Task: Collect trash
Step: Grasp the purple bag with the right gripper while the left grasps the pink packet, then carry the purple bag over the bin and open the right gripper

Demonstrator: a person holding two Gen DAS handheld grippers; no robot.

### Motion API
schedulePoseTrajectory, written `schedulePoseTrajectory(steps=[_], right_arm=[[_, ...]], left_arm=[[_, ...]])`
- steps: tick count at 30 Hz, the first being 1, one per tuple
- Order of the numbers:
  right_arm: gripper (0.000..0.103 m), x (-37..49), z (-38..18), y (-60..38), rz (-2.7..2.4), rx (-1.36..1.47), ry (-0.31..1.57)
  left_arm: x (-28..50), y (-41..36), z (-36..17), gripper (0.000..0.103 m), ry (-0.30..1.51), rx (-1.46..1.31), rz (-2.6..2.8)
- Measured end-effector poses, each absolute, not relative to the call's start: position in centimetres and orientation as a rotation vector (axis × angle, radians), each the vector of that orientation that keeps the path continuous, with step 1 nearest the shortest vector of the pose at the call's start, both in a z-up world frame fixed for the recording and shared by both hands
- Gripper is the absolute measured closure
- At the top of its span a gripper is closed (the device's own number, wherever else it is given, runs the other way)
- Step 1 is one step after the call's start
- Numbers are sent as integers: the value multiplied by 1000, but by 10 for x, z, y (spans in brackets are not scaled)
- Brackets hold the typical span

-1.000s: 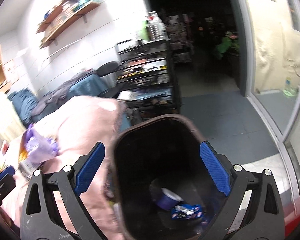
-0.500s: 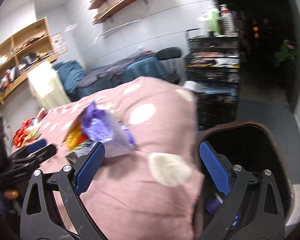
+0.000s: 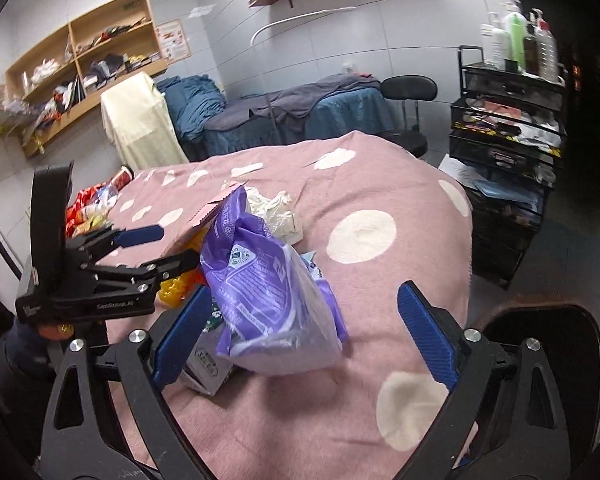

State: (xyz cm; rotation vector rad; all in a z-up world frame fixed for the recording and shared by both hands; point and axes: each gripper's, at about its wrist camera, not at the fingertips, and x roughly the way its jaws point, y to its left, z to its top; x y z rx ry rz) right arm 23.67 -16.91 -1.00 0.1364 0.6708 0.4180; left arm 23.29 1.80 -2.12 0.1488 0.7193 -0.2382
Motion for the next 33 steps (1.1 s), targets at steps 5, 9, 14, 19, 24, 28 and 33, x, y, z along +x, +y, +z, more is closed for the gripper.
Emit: schedulePoseTrajectory(steps=[5, 9, 14, 19, 24, 28, 33], right_arm=[[40, 253, -14, -150, 478, 87, 701], [64, 257, -19, -139, 492, 48, 717], [81, 253, -18, -136, 504, 43, 703], [85, 238, -10, -133, 498, 15, 662], [87, 222, -1, -138, 492, 20, 628], [88, 213, 4, -145, 492, 35, 616], [90, 197, 7, -158, 454, 38, 599]], left_arm=[[243, 16, -20, 46, 746, 109, -263], [243, 17, -19, 64, 745, 69, -276], [239, 19, -13, 68, 731, 32, -290], [231, 23, -7, 69, 711, -2, -303], [219, 27, -1, 69, 694, -22, -322], [211, 27, 2, 69, 689, -33, -340], [203, 24, -2, 69, 687, -8, -321]])
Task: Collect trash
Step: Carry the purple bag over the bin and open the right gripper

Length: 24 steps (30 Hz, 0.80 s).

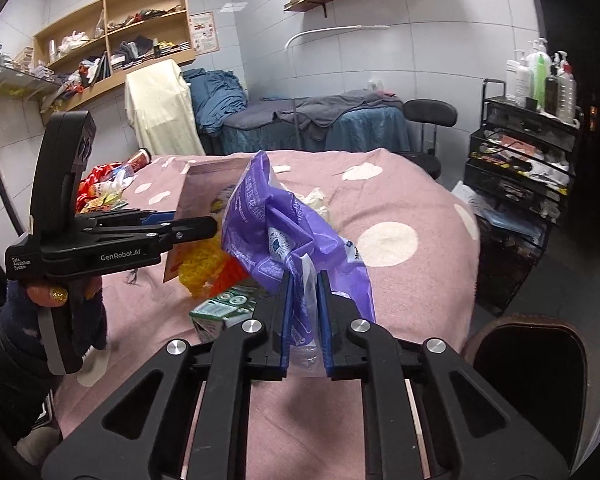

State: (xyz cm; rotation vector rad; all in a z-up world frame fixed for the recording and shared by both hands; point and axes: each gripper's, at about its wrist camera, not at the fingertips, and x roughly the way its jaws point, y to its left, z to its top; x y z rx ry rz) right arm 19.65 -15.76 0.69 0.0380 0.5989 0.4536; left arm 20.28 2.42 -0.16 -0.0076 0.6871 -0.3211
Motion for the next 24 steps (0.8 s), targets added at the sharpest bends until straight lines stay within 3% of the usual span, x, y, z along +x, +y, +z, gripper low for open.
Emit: schedulePoseTrajectory(steps=[2, 6, 12, 24], right_arm=[[90, 190, 8, -169, 431, 63, 594], [90, 177, 8, -193, 380, 108, 583], [90, 151, 5, -229, 318, 165, 572], [90, 111, 0, -279, 186, 210, 548]], left_arm=[[204, 27, -4, 70, 694, -28, -310], [202, 26, -3, 85, 676, -28, -277], [186, 18, 19, 95, 589, -15, -270], [140, -20, 49, 96, 477, -75, -391]])
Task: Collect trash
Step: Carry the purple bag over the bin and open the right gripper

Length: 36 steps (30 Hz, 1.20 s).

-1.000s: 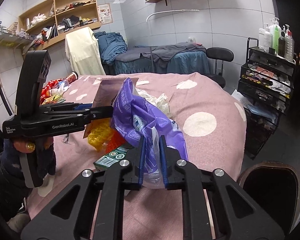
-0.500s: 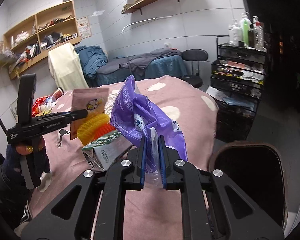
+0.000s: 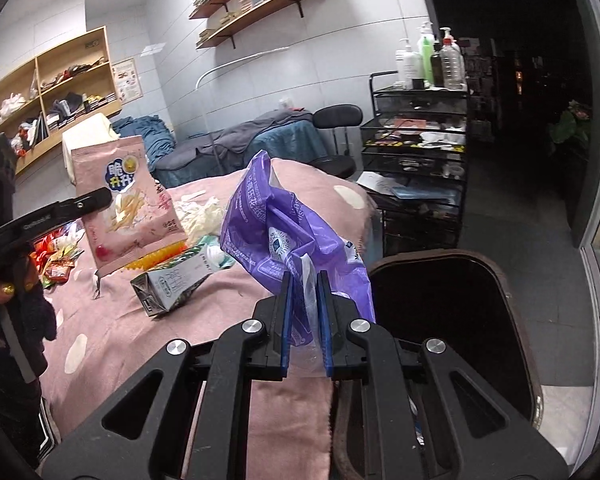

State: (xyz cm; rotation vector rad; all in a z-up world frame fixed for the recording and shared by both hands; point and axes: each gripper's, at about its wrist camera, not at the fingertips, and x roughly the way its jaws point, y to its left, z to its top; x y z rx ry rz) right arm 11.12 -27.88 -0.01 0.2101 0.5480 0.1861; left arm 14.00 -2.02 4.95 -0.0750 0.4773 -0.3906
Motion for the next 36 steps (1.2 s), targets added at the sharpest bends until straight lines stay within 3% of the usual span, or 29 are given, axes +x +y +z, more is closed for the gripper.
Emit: schedulePoseTrajectory(steps=[16, 34, 36], right_arm=[[90, 101, -17, -332, -53, 217, 571], [90, 134, -111, -364, -174, 312, 842], [86, 136, -121, -365, -178, 327, 863]], left_arm=[[114, -118, 27, 96, 520, -39, -622], [119, -170, -14, 96, 642, 29, -682], [119, -173, -16, 96, 649, 35, -683]])
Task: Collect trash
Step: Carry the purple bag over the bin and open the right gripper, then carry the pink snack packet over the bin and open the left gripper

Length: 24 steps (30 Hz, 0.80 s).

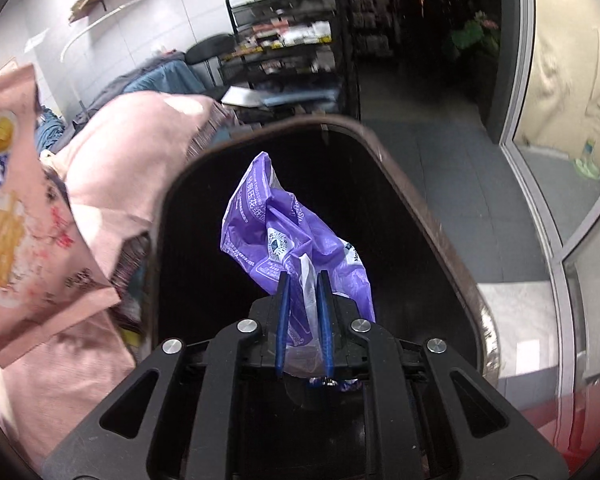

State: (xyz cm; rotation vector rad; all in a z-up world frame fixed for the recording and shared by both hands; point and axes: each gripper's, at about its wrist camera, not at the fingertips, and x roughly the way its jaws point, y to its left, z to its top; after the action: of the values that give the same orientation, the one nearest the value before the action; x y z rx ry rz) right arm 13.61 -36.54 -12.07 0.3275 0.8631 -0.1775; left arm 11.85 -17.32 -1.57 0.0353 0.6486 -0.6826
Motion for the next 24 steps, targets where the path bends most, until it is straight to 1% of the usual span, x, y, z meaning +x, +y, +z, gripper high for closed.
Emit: schedulePoseTrajectory(steps=[2, 3, 5, 6, 8, 9, 11, 14, 24], right_arm=[[70, 138, -128, -367, -175, 347, 882], [66, 139, -130, -367, -174, 353, 885], [53, 137, -133, -367, -182, 359, 885], [50, 135, -134, -368, -187, 359, 882], [39, 133, -131, -369, -198, 364, 865], [38, 130, -130, -371, -203, 367, 853], [30, 128, -123, -372, -214, 372, 829], [26, 121, -109, -377, -248, 373, 781], [16, 98, -69, -402, -423, 393, 629]], left_arm=[[119, -175, -18, 96, 656, 40, -683], [119, -177, -19, 96, 660, 43, -683], [119, -179, -22, 96, 667, 50, -684], [119, -179, -23, 96, 670, 52, -684], [119, -181, -24, 96, 673, 54, -686], [119, -181, -24, 96, 674, 55, -686], [119, -181, -24, 96, 672, 56, -686], [119, -181, -23, 96, 672, 54, -687], [117, -201, -23, 96, 674, 99, -716]])
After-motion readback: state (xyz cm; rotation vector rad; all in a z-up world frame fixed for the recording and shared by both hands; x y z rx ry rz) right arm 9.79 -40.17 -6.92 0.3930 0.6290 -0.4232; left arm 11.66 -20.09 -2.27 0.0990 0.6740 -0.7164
